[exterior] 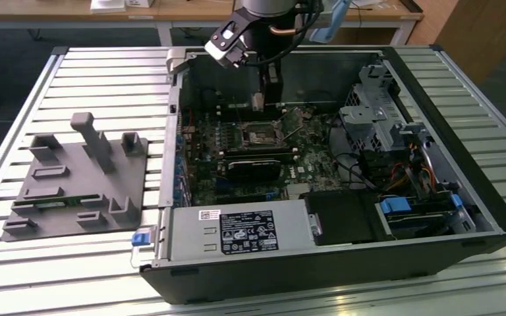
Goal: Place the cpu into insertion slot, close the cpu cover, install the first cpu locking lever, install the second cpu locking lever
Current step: 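Place the cpu into insertion slot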
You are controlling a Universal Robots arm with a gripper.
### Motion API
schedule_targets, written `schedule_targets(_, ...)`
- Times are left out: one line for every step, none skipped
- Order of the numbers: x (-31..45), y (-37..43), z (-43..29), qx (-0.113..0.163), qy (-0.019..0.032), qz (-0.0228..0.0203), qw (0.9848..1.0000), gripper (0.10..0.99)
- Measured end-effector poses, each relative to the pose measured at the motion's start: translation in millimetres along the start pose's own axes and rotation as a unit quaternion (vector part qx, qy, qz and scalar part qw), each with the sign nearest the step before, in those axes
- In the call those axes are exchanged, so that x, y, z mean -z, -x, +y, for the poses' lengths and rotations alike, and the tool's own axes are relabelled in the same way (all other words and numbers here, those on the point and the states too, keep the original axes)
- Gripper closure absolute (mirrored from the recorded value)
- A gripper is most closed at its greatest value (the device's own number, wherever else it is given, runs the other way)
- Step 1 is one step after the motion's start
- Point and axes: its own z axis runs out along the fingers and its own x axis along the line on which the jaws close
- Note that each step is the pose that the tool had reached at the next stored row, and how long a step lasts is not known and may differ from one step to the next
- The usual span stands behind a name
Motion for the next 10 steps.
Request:
schedule_targets(-1.7, -0.6, -0.2, 0.000, 0.0000, -0.0001, 1.0000, 0.549)
schedule_targets(-3.4, -1.1, -0.3, 0.000, -0.0001, -0.0002, 1.0000, 0.549)
schedule_targets(-4.9, -1.7, -0.5, 0.000, -0.0001, -0.0004, 1.0000, 0.549)
schedule_targets(-6.5, -1.9, -0.5, 0.000, -0.0001, -0.0004, 1.0000, 0.549)
schedule_targets(-7.9, -1.9, -0.6, 0.002, -0.0001, -0.0003, 1.0000, 0.549)
schedule_targets(-9.2, -2.0, -0.7, 0.006, -0.0001, -0.0001, 1.0000, 0.549)
schedule_targets(-10.6, -2.0, -0.8, 0.011, -0.0002, 0.0004, 0.9999, 0.549)
schedule_targets(-12.4, -2.0, -1.0, 0.015, -0.0002, 0.0008, 0.9999, 0.549)
schedule_targets(-14.2, -2.2, -1.1, 0.016, -0.0002, 0.0009, 0.9999, 0.549)
schedule_targets(-16.0, -2.5, -1.2, 0.017, -0.0003, 0.0009, 0.9999, 0.549)
